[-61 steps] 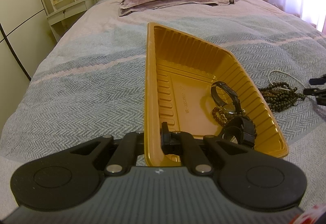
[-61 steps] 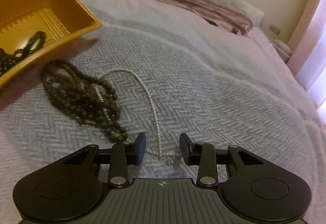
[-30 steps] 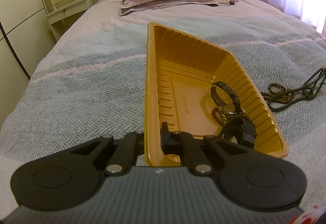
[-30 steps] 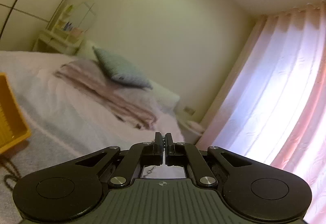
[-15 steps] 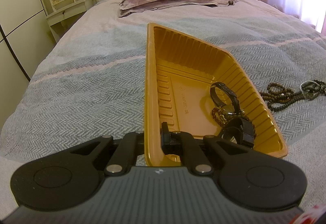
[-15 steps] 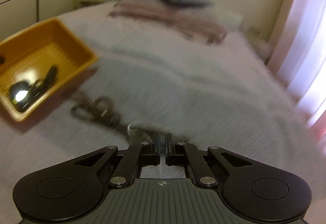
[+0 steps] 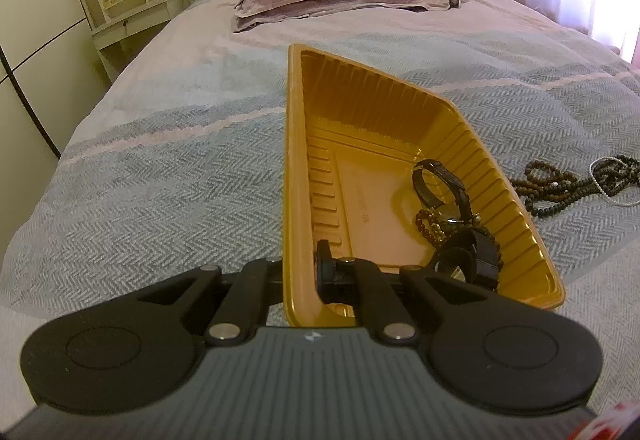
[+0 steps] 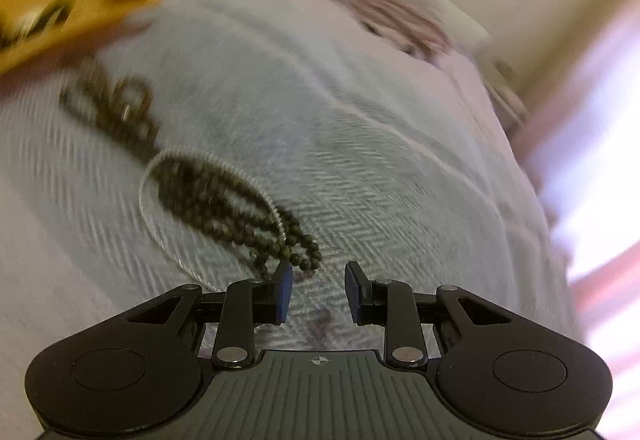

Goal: Organize jewelry
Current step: 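Grasp the long dark bead strand with the right gripper and lift it high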

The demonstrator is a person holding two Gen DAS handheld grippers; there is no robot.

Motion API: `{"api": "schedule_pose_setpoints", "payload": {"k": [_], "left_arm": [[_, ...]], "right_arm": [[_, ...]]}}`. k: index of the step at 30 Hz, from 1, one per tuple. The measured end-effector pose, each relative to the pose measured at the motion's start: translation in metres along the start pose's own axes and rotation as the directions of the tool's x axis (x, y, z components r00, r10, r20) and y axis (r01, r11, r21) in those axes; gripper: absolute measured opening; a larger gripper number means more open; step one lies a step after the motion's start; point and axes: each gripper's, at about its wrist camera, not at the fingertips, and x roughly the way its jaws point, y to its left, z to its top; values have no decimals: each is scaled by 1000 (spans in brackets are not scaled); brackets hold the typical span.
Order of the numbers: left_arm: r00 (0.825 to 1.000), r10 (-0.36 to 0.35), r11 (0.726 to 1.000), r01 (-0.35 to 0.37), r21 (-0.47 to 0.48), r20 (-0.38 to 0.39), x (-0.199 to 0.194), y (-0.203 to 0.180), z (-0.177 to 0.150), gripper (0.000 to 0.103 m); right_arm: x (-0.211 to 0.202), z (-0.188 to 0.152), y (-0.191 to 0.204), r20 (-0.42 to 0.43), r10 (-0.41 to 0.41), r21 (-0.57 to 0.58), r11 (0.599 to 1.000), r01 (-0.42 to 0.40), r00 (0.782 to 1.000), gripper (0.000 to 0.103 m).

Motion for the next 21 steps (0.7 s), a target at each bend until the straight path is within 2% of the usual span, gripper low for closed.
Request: {"api": "schedule_pose_setpoints", "payload": {"k": [4, 9, 11, 14, 17, 21], "left_arm": [[1000, 4, 1000, -4, -1, 1, -1, -1, 1, 4], [1000, 4, 1000, -4, -1, 0, -1, -2, 0, 4], [1000, 3, 1000, -3, -2, 2, -1, -2, 0, 4], [1000, 2, 1000, -2, -1, 4, -1, -2, 0, 4], [1000, -1, 1000, 1, 0, 5, -1, -1, 0, 4], [1000, -6, 1000, 6, 4, 11, -2, 0, 0, 5]], "right_arm": [[15, -3, 13, 8, 15, -172, 985, -13, 1000, 28], [31, -8, 35, 31, 0, -387, 922, 12, 1000, 27], [27, -12, 40, 44, -12, -437, 899, 30, 999, 9], [8, -11, 37, 100, -32, -406, 911, 70, 994, 7], [-20, -7, 31, 184, -82, -365, 920, 145, 980, 7], [-68, 12, 16, 300, -178, -285, 921, 267, 937, 7]]}}
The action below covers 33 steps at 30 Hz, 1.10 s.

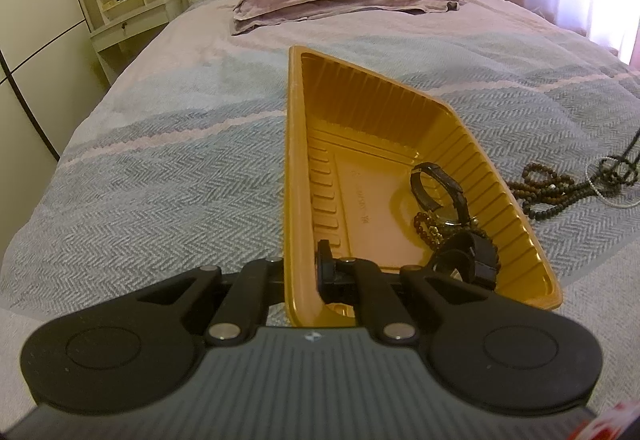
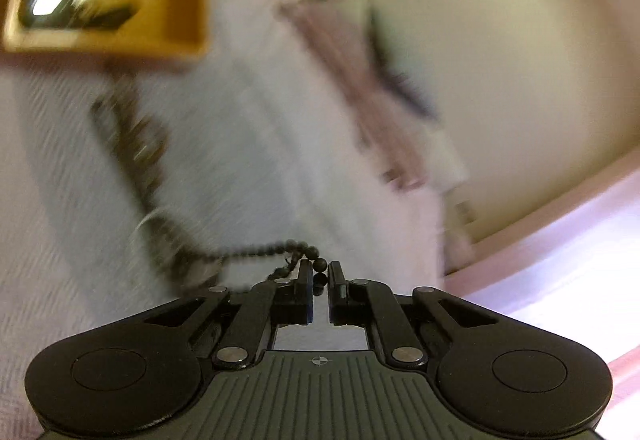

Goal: Organize jewelry
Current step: 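Grasp the long dark bead strand with the right gripper and lift it high, then lower the dark bead strand into the orange tray and open the right gripper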

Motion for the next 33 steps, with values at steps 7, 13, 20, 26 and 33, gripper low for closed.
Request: {"api": "schedule_pose_setpoints", "payload": {"k": [7, 13, 20, 26, 33], "left_arm": [[1000, -3, 1000, 3, 0, 2, 0, 1, 0, 5], [1000, -3, 1000, 3, 0, 2, 0, 1, 0, 5], [1000, -3, 1000, 3, -1, 1, 0, 1, 0, 5], [1000, -7, 1000, 7, 4, -4, 0, 2, 1, 5], [1000, -10, 1000, 10, 8, -5, 1, 2, 1, 5]], "right_arm": [[-57, 43, -66, 120, -201, 145, 972, 184, 972, 7], [-85, 75, -106, 185, -313, 202, 940, 276, 932, 7], [-108, 117, -141, 277, -321, 252, 934, 253, 906, 7], [-124, 157, -157, 372, -210, 204, 969, 141, 904, 7], [-128, 222, -171, 495, -90, 154, 988, 15, 864, 7]]}}
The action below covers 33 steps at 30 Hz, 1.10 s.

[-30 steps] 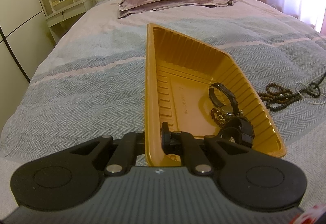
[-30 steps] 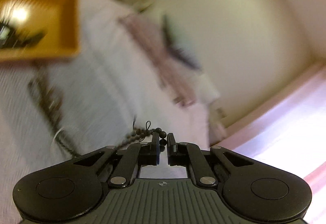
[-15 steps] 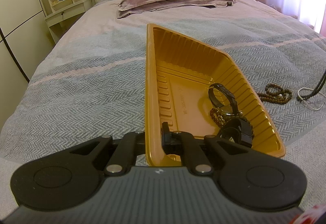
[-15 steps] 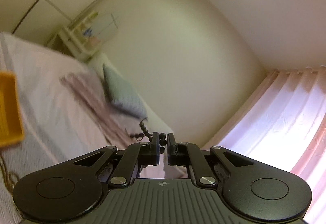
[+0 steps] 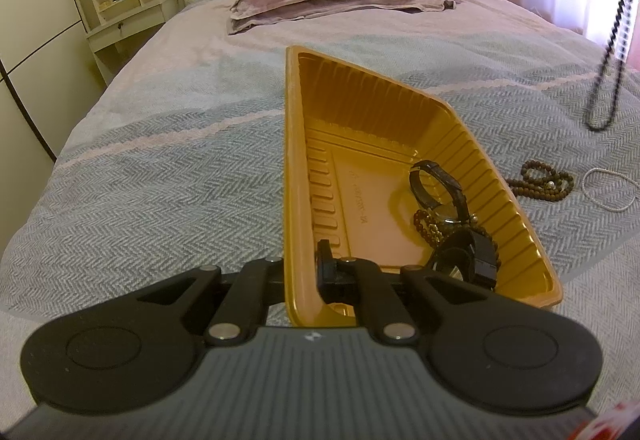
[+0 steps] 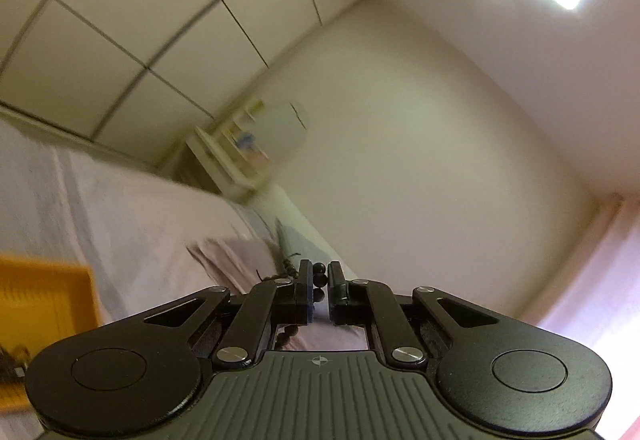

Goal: Organize jewelry
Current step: 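Lower the dark bead strand into the orange tray and open the right gripper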

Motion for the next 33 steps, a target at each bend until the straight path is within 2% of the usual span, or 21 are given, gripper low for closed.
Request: {"api": "schedule_pose_setpoints", "payload": {"k": [5, 10, 15, 17, 19, 21, 25, 33], "left_arm": [[1000, -6, 1000, 6, 14, -2, 1, 0, 0, 5], [1000, -12, 1000, 12, 26, -3, 3, 1, 0, 5], [1000, -16, 1000, 16, 25, -3, 3, 3, -1, 5], [1000, -17, 1000, 18, 24, -3, 3, 3, -1, 5], [1000, -18, 1000, 18, 23, -2, 3, 4, -1, 5], [1000, -19, 1000, 19, 23, -1, 3, 4, -1, 5], [1000, -20, 1000, 20, 20, -1, 3, 4, -1, 5], [1000, -22, 1000, 22, 13, -1, 4, 4, -2, 5]], "right_arm": [[31, 27, 6, 43, 112, 4, 994, -112, 993, 7], [62, 42, 31, 24, 235, -72, 970, -233, 972, 7], [81, 33, 75, -34, 396, -227, 891, -393, 918, 7], [87, 25, 96, -52, 450, -320, 838, -442, 891, 7], [94, 13, 117, -79, 474, -421, 781, -460, 877, 7], [100, 3, 133, -113, 500, -464, 738, -490, 859, 7], [118, -24, 156, -169, 541, -479, 685, -548, 824, 7], [144, -69, 202, -262, 560, -471, 637, -610, 786, 7]]}}
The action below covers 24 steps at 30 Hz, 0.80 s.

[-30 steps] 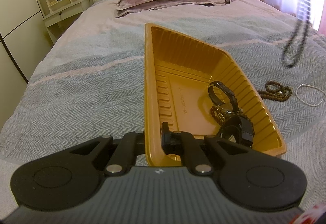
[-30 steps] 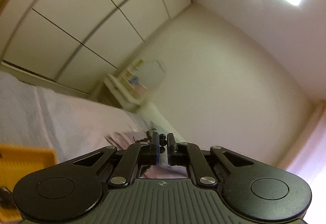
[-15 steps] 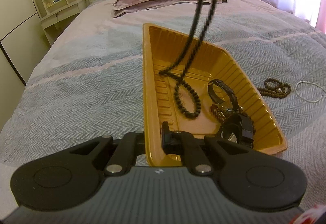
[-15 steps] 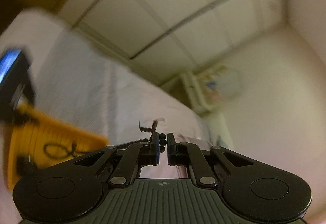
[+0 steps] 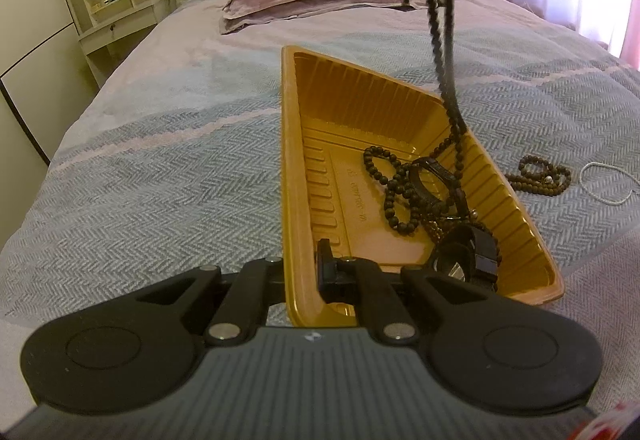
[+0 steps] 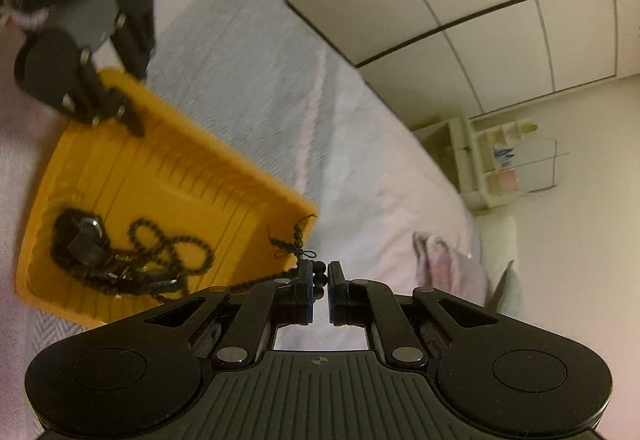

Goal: Organize jewelry
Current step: 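Lower the dark bead strand into the orange tray and open the right gripper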

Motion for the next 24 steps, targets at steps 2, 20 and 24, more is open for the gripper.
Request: {"api": "schedule_pose_setpoints", "payload": {"k": [2, 20, 24], "left_arm": [[1000, 0, 1000, 0, 0, 0, 0, 0, 0, 5], [1000, -2, 1000, 2, -4, 0, 0, 0, 0, 5], [1000, -2, 1000, 2, -4, -1, 0, 0, 0, 5]], "right_arm": [[11, -3, 6, -2, 21, 18, 1000, -21, 1000, 7], [51, -3, 37, -10, 137, 3, 991, -137, 991, 7], [49, -2, 36, 3, 131, 11, 991, -131, 991, 7]]}}
